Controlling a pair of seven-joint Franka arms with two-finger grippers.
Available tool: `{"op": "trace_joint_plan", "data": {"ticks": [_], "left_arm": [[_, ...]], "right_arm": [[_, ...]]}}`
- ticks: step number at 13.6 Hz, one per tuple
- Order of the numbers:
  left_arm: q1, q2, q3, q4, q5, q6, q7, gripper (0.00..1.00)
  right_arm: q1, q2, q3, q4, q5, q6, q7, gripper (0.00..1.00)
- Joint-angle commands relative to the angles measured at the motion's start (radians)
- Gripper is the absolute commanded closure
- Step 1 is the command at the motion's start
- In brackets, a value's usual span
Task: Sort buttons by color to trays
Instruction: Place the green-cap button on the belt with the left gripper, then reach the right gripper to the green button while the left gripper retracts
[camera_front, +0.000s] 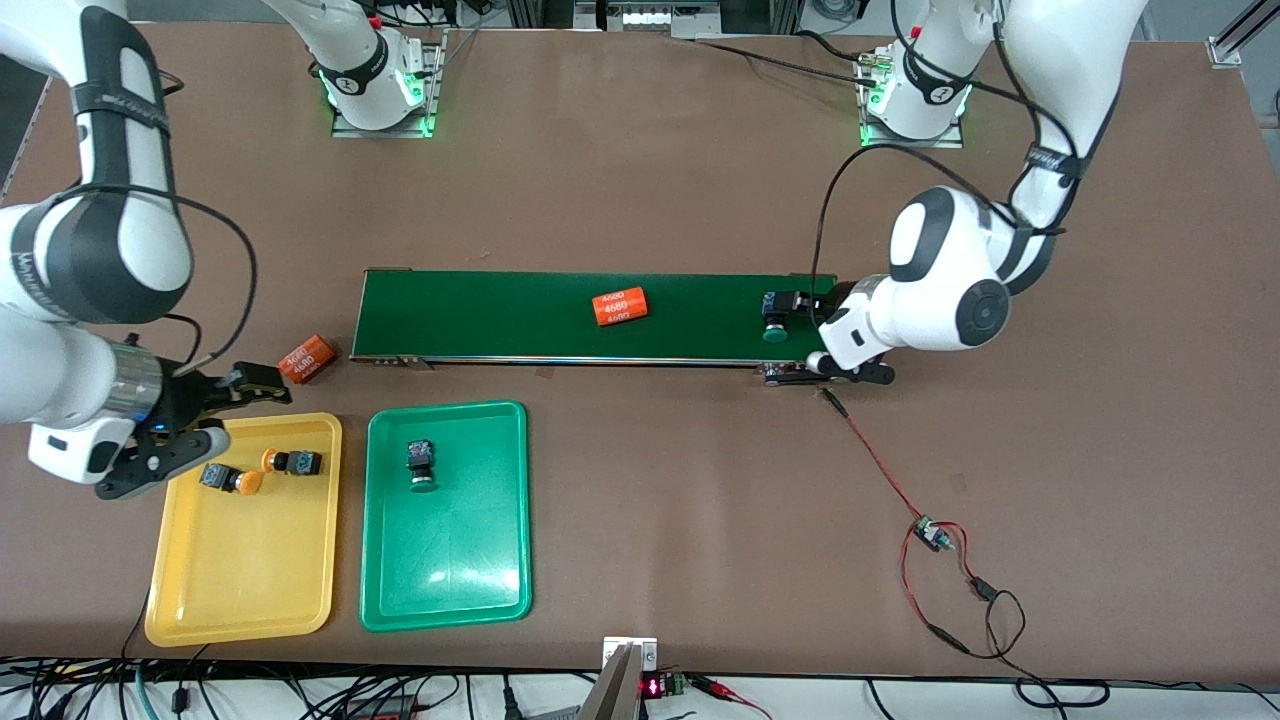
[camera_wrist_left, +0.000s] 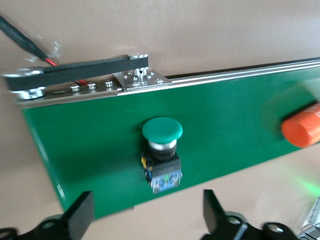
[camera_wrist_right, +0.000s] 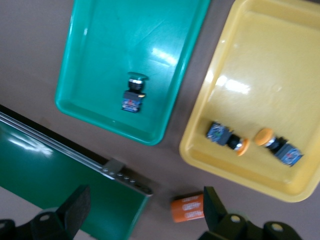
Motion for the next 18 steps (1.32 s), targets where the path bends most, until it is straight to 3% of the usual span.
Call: {"op": "trace_joint_plan", "data": {"ticks": [1, 3, 4, 6, 8, 10, 13, 15, 18], "left_arm": [[0.042, -0.095, 0.062, 0.005, 0.011, -0.088, 0.001, 0.00], [0.050, -0.120, 0.159, 0.041, 0.037, -0.148, 0.000, 0.00], [0.050, -0.124, 0.189, 0.078, 0.121, -0.171, 0.001, 0.00], [0.050, -0.126, 0.190, 0.193, 0.349, -0.270, 0.003, 0.00], [0.050, -0.147, 0.188, 0.287, 0.443, -0.338, 0.004, 0.00], [0.050, -0.192, 0.193, 0.350, 0.527, -0.366, 0.009, 0.00], [0.056, -0.209, 0.222, 0.422, 0.467, -0.439, 0.033, 0.00], [0.064, -0.268, 0.228, 0.384, 0.390, -0.413, 0.049, 0.00], [0.065, -0.333, 0.230, 0.292, 0.468, -0.335, 0.055, 0.00]], "right_arm": [[0.042, -0.043, -0.006, -0.022, 0.010, -0.066, 0.146, 0.00], [0.083, -0.061, -0.004, -0.024, 0.007, -0.090, 0.278, 0.00], [0.114, -0.063, -0.006, -0.024, 0.001, -0.098, 0.335, 0.00], [0.152, -0.060, -0.004, -0.033, 0.004, -0.101, 0.528, 0.00], [0.219, -0.074, -0.015, -0.059, -0.037, -0.077, 0.597, 0.00], [0.223, -0.149, -0.017, -0.176, -0.088, 0.004, 0.587, 0.00], [0.198, -0.244, -0.015, -0.330, -0.166, 0.106, 0.581, 0.00], [0.187, -0.262, -0.011, -0.333, -0.168, 0.085, 0.526, 0.00], [0.191, -0.262, -0.011, -0.323, -0.208, 0.051, 0.541, 0.00]]}}
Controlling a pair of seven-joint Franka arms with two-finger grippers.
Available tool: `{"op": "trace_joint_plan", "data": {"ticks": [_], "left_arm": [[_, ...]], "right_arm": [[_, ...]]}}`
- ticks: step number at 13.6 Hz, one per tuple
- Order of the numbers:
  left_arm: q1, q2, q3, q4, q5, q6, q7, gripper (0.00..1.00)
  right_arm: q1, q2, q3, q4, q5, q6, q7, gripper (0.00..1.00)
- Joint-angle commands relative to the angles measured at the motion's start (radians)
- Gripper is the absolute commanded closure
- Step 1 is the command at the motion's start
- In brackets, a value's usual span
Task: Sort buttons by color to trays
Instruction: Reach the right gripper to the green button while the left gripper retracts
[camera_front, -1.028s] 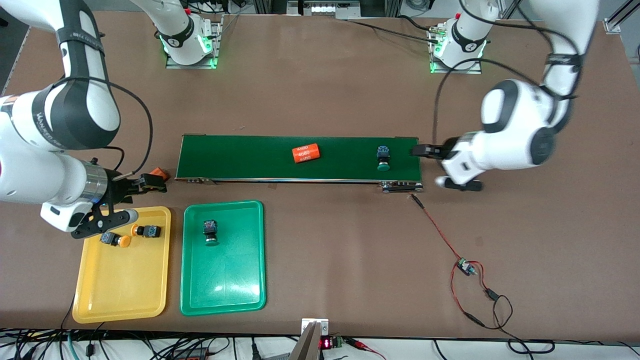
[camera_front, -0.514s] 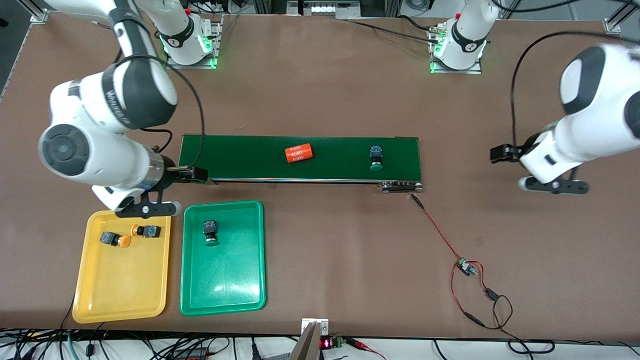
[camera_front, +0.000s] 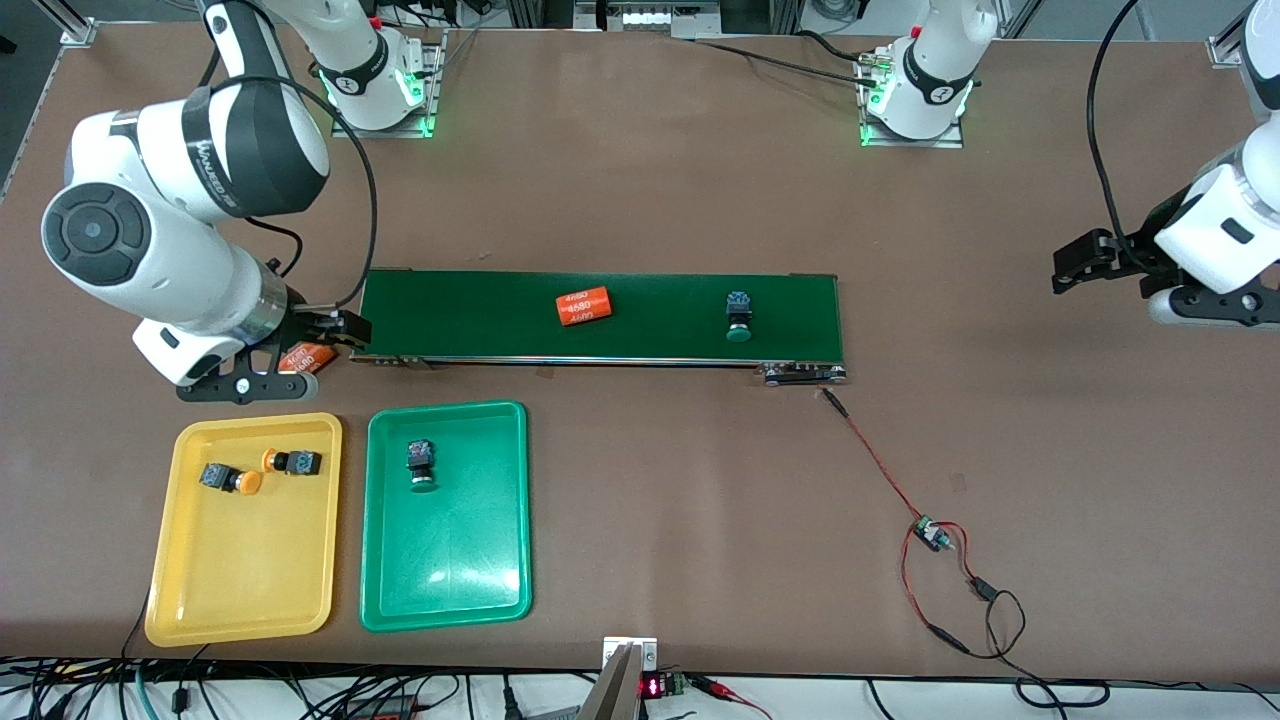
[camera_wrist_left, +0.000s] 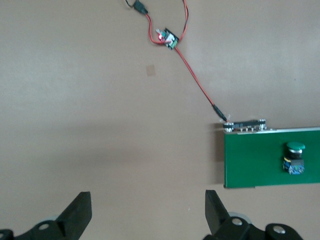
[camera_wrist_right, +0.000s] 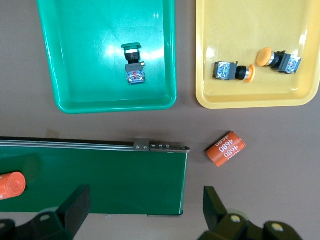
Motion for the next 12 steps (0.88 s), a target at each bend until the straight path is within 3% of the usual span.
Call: {"op": "trace_joint_plan", "data": {"ticks": [1, 12], "left_arm": [[0.002, -0.096, 0.004, -0.117, 0.040, 0.038, 0.039, 0.00], [0.002, -0.083, -0.011, -0.085, 0.051, 0.024, 0.034, 0.00]], "right_arm": [[-0.003, -0.021, 0.011, -0.030, -0.047, -0.004, 0.003, 0.00], [0.031, -0.013, 0.014, 0.009, -0.007, -0.061, 0.035, 0.00]]}}
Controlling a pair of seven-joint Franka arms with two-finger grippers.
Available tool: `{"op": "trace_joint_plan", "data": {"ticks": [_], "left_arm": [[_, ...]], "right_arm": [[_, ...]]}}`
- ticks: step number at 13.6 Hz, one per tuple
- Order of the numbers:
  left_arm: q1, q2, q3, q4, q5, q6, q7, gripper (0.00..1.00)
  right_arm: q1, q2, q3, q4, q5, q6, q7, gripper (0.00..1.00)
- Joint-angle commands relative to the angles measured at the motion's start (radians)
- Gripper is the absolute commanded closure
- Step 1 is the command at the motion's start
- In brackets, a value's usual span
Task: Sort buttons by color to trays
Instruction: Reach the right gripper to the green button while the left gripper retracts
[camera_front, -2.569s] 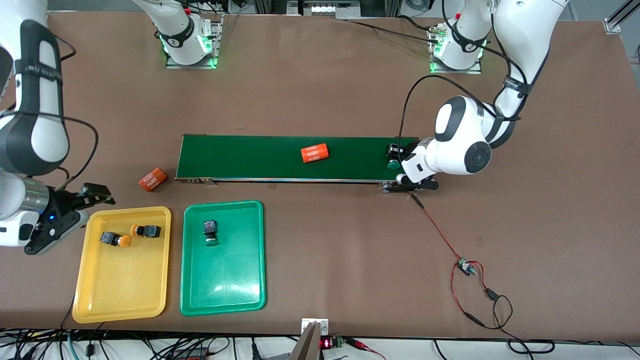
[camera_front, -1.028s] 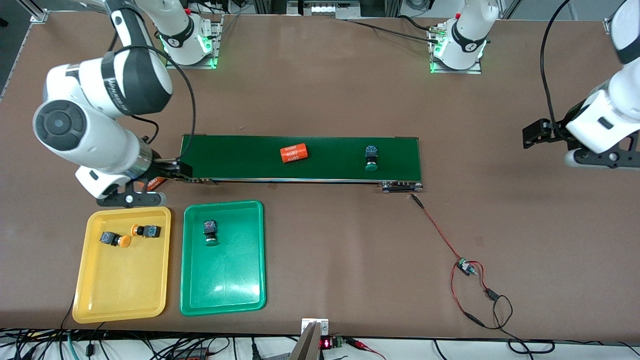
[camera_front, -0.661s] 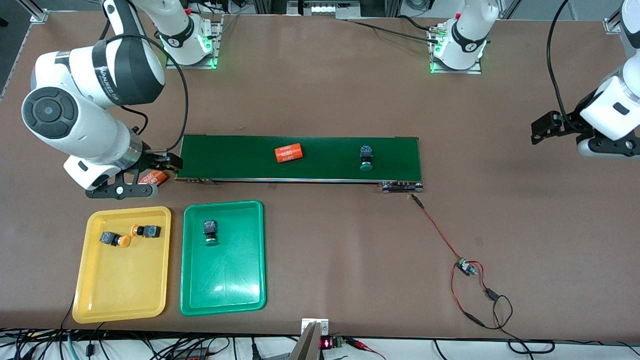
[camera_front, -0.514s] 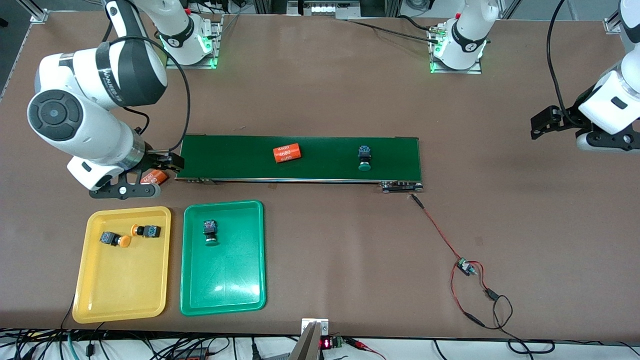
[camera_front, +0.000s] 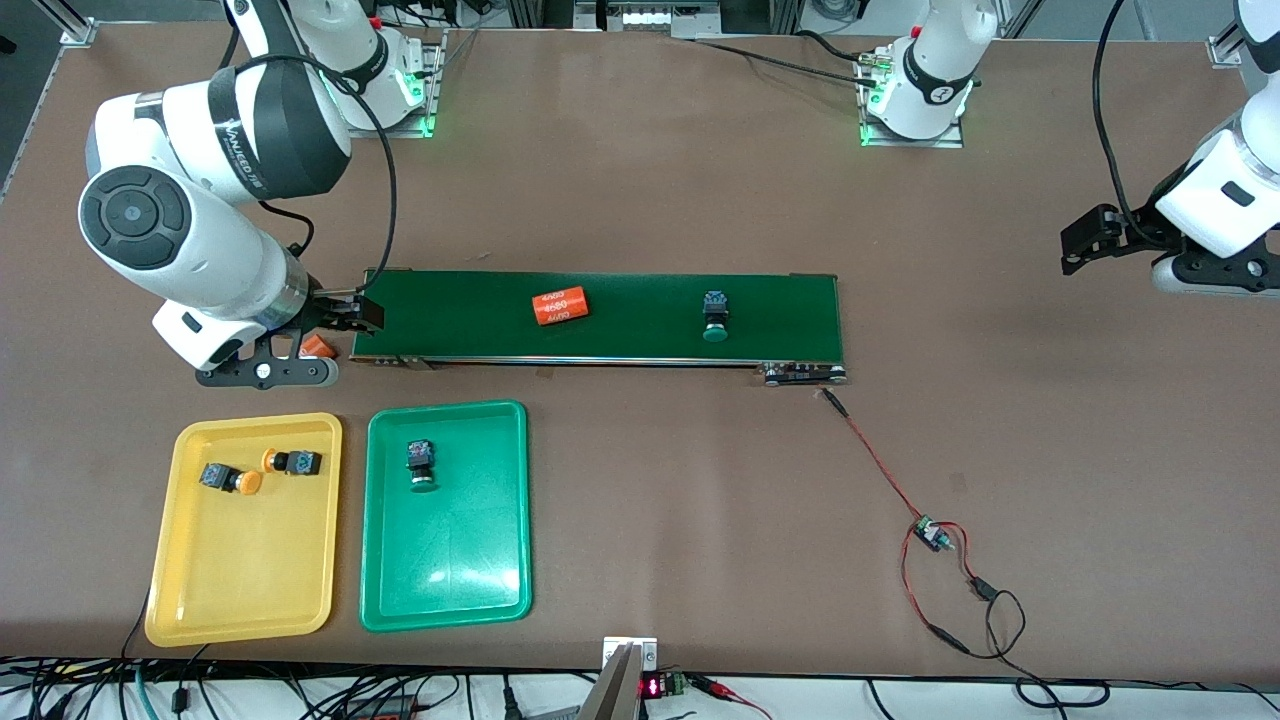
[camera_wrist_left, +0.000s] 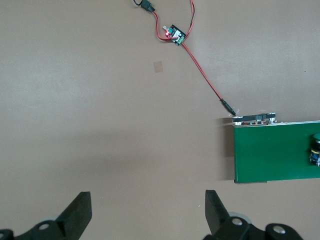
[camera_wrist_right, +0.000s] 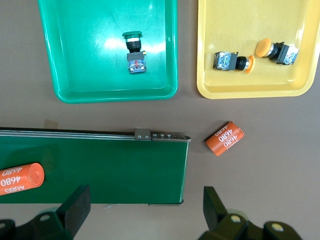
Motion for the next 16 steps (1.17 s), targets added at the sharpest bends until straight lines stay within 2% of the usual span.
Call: {"op": "trace_joint_plan", "data": {"ticks": [1, 3, 10, 16], "left_arm": [[0.001, -0.001, -0.006, 0.007, 0.023, -0.002, 0.017, 0.00], [-0.003, -0.001, -0.009, 0.008, 0.023, -0.003, 0.012, 0.00], [-0.006, -0.003, -0.011, 0.008, 0.023, -0.005, 0.009, 0.00], [-0.007, -0.003, -0.014, 0.008, 0.023, -0.006, 0.008, 0.00]], "right_arm": [[0.008, -0.009, 0.004, -0.001, 0.050, 0.007, -0.006, 0.00], [0.017, -0.009, 0.004, -0.001, 0.083, 0.018, -0.007, 0.00], [0.025, 0.002, 0.004, -0.001, 0.086, 0.012, -0.006, 0.00], [0.104, 0.022, 0.004, -0.011, 0.085, 0.006, 0.033, 0.00]]}}
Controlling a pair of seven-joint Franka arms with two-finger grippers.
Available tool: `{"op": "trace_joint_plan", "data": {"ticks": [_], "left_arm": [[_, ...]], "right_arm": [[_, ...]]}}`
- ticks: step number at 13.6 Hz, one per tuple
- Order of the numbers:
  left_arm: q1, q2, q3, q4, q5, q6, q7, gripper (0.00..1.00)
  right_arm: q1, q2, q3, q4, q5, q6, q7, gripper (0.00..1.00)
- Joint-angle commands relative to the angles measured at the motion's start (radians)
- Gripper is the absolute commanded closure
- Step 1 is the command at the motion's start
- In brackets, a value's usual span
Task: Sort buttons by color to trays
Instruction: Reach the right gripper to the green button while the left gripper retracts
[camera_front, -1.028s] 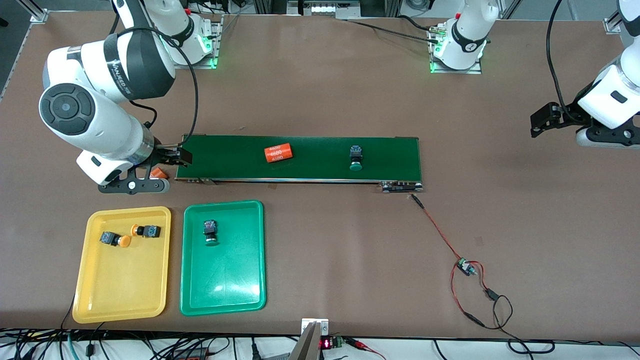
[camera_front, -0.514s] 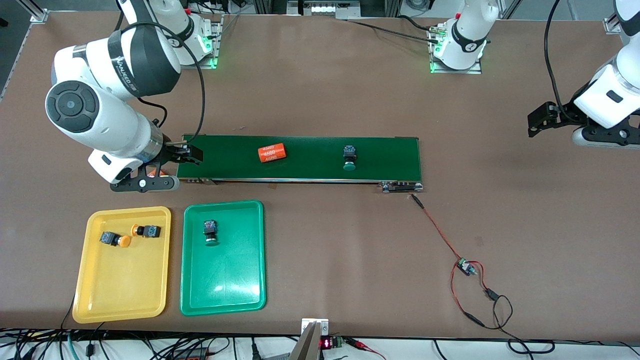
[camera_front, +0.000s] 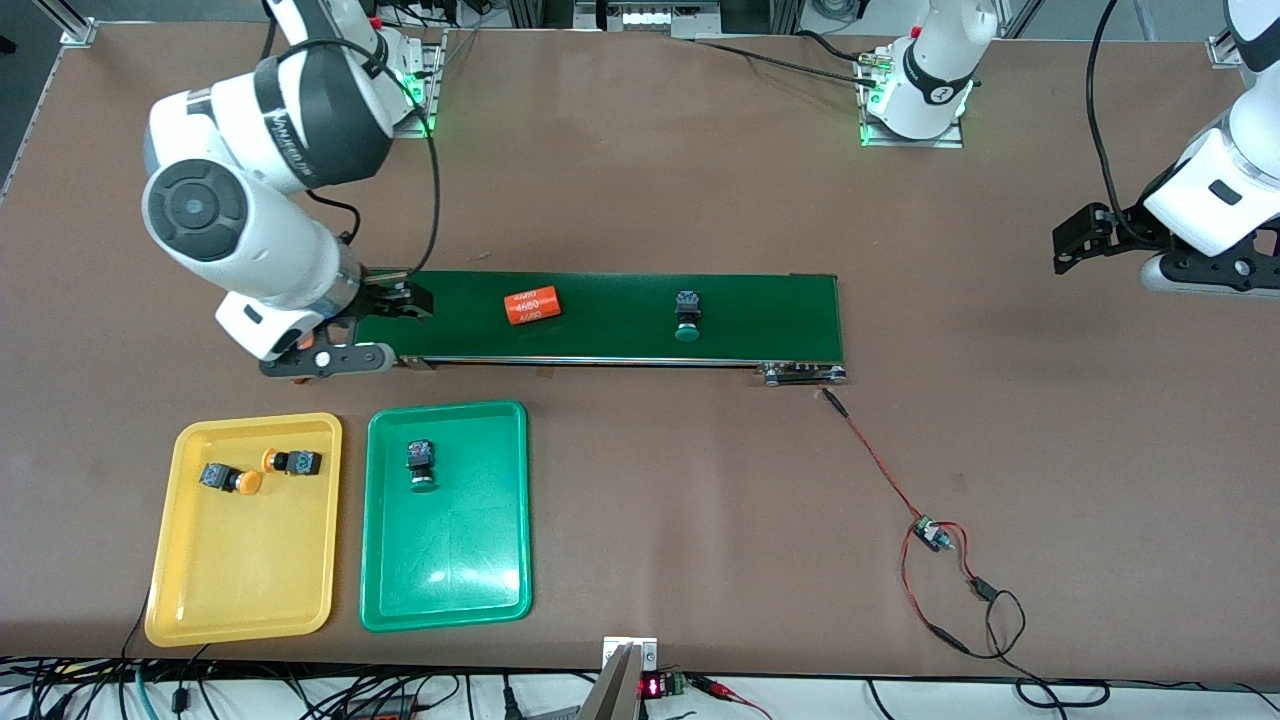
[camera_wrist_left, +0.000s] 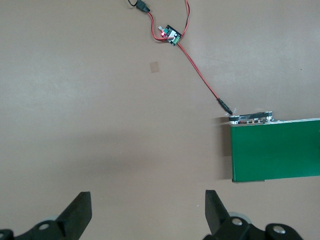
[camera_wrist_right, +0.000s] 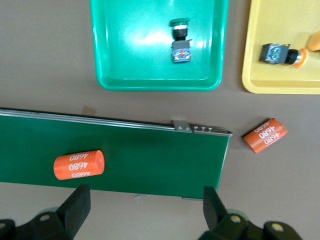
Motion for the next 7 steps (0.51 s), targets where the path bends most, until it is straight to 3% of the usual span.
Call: {"op": "trace_joint_plan", "data": {"ticks": [1, 7], "left_arm": [[-0.002, -0.003, -0.004, 0.008, 0.023, -0.006, 0.008, 0.00], [-0.002, -0.003, -0.004, 0.008, 0.023, -0.006, 0.008, 0.00]], "right_arm": [[0.024, 0.018, -0.002, 0.002, 0.010, -0.001, 0.017, 0.00], [0.145, 0.071, -0.002, 0.005, 0.012, 0.031, 0.131, 0.00]]}}
